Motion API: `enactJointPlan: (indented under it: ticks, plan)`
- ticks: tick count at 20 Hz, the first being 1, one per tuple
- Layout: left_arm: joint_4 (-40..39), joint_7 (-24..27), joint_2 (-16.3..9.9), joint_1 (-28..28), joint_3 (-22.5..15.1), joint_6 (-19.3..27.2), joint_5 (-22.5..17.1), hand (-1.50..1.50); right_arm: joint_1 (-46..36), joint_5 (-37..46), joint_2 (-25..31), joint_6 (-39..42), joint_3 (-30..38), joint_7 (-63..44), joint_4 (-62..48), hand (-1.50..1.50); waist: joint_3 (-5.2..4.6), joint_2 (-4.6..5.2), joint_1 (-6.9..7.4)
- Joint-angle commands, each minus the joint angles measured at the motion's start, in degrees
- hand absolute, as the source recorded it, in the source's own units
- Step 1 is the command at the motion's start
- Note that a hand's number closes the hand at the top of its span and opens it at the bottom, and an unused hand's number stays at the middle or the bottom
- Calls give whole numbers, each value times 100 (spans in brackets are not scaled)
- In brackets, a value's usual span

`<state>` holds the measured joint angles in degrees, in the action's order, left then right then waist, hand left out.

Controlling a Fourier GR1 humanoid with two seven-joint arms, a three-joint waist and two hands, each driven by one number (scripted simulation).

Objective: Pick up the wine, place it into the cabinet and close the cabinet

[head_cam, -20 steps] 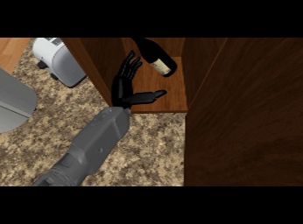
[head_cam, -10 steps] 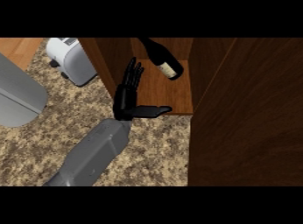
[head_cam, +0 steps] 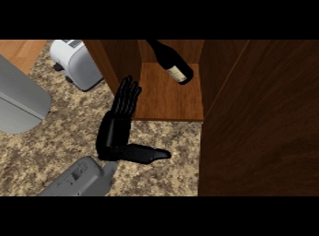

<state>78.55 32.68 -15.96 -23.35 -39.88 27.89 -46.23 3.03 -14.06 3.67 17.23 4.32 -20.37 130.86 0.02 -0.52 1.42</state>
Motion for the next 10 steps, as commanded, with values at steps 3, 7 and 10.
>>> enactJointPlan:
  ticks: [3,7,10]
  plan:
    - [1916,-765,-626,748,92,560,361,-150,346,80,-143,-26,-229,-51,377,-150,0,32,-120]
    - [2878,-1057,-805,1291,-20,822,584,-150,44,-40,159,226,-66,-63,143,150,0,40,-121]
    - [3481,-818,-1245,1923,-79,831,705,-150,189,568,295,533,-438,94,143,150,0,30,-72]
